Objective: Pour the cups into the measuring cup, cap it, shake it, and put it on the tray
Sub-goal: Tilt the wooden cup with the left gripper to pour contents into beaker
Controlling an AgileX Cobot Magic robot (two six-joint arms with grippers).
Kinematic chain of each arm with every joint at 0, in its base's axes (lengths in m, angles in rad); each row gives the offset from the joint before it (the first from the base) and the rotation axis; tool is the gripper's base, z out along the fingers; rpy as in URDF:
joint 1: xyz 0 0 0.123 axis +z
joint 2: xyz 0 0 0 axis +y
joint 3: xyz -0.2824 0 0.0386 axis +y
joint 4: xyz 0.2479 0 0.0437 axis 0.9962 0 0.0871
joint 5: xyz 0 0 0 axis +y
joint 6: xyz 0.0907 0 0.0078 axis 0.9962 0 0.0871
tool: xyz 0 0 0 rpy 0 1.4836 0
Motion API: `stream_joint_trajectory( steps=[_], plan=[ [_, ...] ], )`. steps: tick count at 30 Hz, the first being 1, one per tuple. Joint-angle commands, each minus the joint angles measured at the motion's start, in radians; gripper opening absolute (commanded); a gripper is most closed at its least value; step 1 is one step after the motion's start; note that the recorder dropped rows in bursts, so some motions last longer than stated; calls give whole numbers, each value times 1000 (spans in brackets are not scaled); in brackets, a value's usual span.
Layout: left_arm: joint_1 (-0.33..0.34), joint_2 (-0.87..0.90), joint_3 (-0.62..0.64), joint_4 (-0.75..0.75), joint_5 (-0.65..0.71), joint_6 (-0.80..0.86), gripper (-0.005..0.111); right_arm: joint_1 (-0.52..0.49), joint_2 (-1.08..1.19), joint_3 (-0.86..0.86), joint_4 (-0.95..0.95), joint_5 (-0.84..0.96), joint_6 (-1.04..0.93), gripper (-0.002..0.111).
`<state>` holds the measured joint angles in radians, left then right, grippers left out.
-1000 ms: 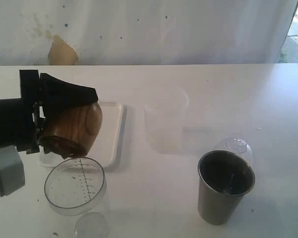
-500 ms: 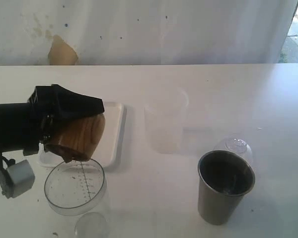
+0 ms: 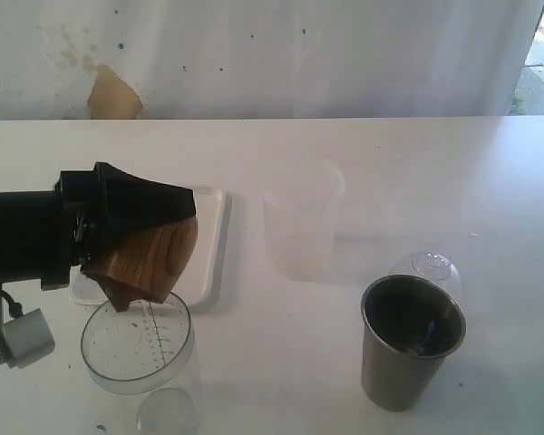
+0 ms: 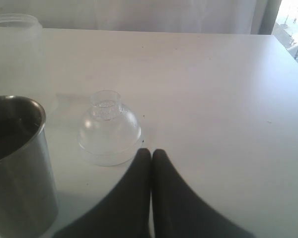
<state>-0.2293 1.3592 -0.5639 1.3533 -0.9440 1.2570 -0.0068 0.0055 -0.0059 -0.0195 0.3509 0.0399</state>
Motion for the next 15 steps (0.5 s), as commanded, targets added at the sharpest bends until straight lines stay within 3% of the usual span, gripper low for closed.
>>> stream_joint_trajectory(
  steps=[1,9,15],
  plan=[
    [-6,-8,5,-7,6,22,0,-4,-6,6,-3,0,-3,0],
    [-6,-8,5,-5,10,60,0,-4,-6,6,-3,0,-3,0],
    [-6,-8,5,21,-17,-4,0,-4,-6,6,-3,0,-3,0]
  ],
)
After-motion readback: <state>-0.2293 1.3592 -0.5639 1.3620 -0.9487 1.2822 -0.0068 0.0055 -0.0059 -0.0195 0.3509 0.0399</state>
